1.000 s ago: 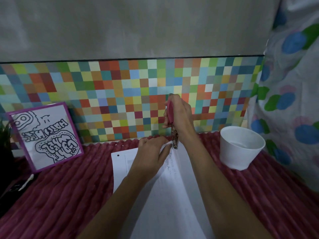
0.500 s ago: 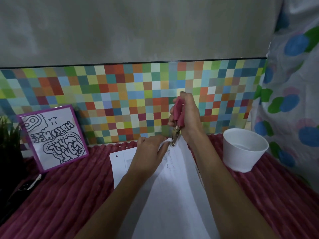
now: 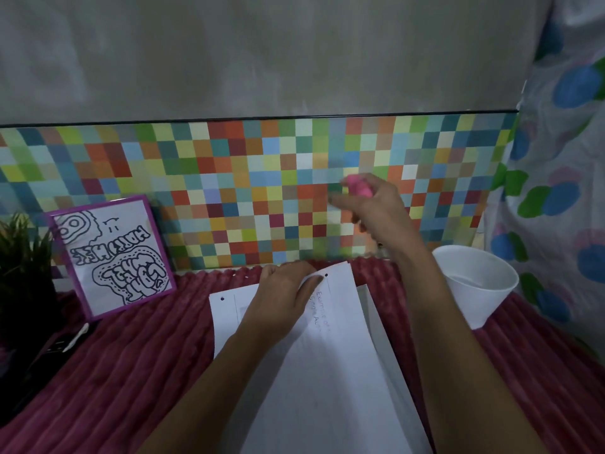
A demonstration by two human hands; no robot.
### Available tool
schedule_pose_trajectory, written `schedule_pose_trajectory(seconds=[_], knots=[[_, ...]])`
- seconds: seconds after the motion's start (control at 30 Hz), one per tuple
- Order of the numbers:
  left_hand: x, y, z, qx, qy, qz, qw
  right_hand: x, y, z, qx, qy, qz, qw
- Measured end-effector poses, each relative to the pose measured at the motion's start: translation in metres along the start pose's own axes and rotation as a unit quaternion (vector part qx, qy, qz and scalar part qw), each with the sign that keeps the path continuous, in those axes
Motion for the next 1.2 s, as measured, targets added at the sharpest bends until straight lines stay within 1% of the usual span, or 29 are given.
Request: schedule_pose_trajectory(seconds=[0.03, 0.07, 0.13, 0.2, 0.27, 0.43, 0.5, 0.53, 0.57, 0.6, 0.67, 0.7, 0.77, 0.8, 0.87, 0.97, 1.03, 1.07, 1.13, 1.2], knots=[[0.000, 0.000, -0.002, 0.004, -0.002, -0.001, 1.000, 0.003, -0.003, 0.002, 0.075, 0.028, -0.049, 0.996], [-0.001, 0.000, -0.002, 0.006, -0.006, -0.002, 1.000, 0.006, -0.005, 0.004, 0.124, 0.058, -0.100, 0.986], [-0.002, 0.000, -0.004, 0.014, -0.010, 0.001, 1.000, 0.012, -0.001, 0.009, 0.165, 0.110, -0.183, 0.963], [-0.002, -0.001, -0.006, 0.020, -0.015, 0.010, 1.000, 0.013, 0.007, 0.010, 0.195, 0.132, -0.220, 0.947], [-0.002, -0.006, -0.007, 0.022, -0.014, 0.026, 0.999, 0.012, 0.017, 0.010, 0.202, 0.131, -0.226, 0.944], [0.012, -0.031, -0.014, 0.028, -0.034, 0.055, 0.997, 0.009, 0.023, 0.008, 0.157, 0.104, -0.226, 0.956], [0.027, -0.045, -0.027, 0.014, -0.093, 0.077, 0.993, 0.006, 0.020, 0.009, 0.129, 0.095, -0.200, 0.967], [0.037, -0.050, -0.037, 0.028, -0.135, 0.090, 0.986, 0.003, 0.017, 0.011, 0.115, 0.095, -0.177, 0.973], [0.047, -0.054, -0.047, 0.073, -0.175, 0.111, 0.976, 0.000, 0.015, 0.013, 0.103, 0.098, -0.156, 0.977], [0.059, -0.056, -0.056, 0.151, -0.208, 0.128, 0.958, -0.002, 0.015, 0.014, 0.090, 0.103, -0.144, 0.980], [0.078, -0.053, -0.069, 0.329, -0.208, 0.168, 0.906, -0.004, 0.018, 0.013, 0.043, 0.112, -0.134, 0.984], [0.083, -0.047, -0.072, 0.400, -0.200, 0.170, 0.878, -0.005, 0.020, 0.014, 0.012, 0.118, -0.126, 0.985], [0.089, -0.034, -0.062, 0.505, -0.186, 0.162, 0.827, -0.006, 0.024, 0.013, -0.025, 0.129, -0.102, 0.986], [0.091, -0.029, -0.056, 0.523, -0.192, 0.158, 0.815, -0.005, 0.026, 0.012, -0.034, 0.138, -0.086, 0.986], [0.094, -0.027, -0.047, 0.514, -0.206, 0.146, 0.820, -0.006, 0.033, 0.012, -0.061, 0.156, -0.066, 0.984], [0.102, -0.045, -0.050, 0.535, -0.163, 0.123, 0.820, -0.001, 0.039, 0.013, -0.094, 0.182, -0.047, 0.978], [0.115, -0.070, -0.064, 0.523, -0.153, 0.121, 0.830, 0.009, 0.041, 0.007, -0.098, 0.204, -0.087, 0.970], [0.123, -0.084, -0.072, 0.511, -0.166, 0.113, 0.836, 0.016, 0.044, 0.003, -0.106, 0.220, -0.116, 0.963], [0.143, -0.110, -0.095, 0.476, -0.216, 0.088, 0.848, 0.034, 0.056, -0.005, -0.122, 0.258, -0.165, 0.944], [0.166, -0.131, -0.120, 0.442, -0.273, 0.056, 0.853, 0.052, 0.078, -0.010, -0.123, 0.294, -0.209, 0.925]])
Point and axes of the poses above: each hand's wrist, its own x-axis away from the middle knuckle, its own y-axis out of the palm, z = x × y, the point moved 3 cm from there along -x, towards the middle knuckle, and after that the axes turned 14 degrees about -z, right-handed, at the moved point
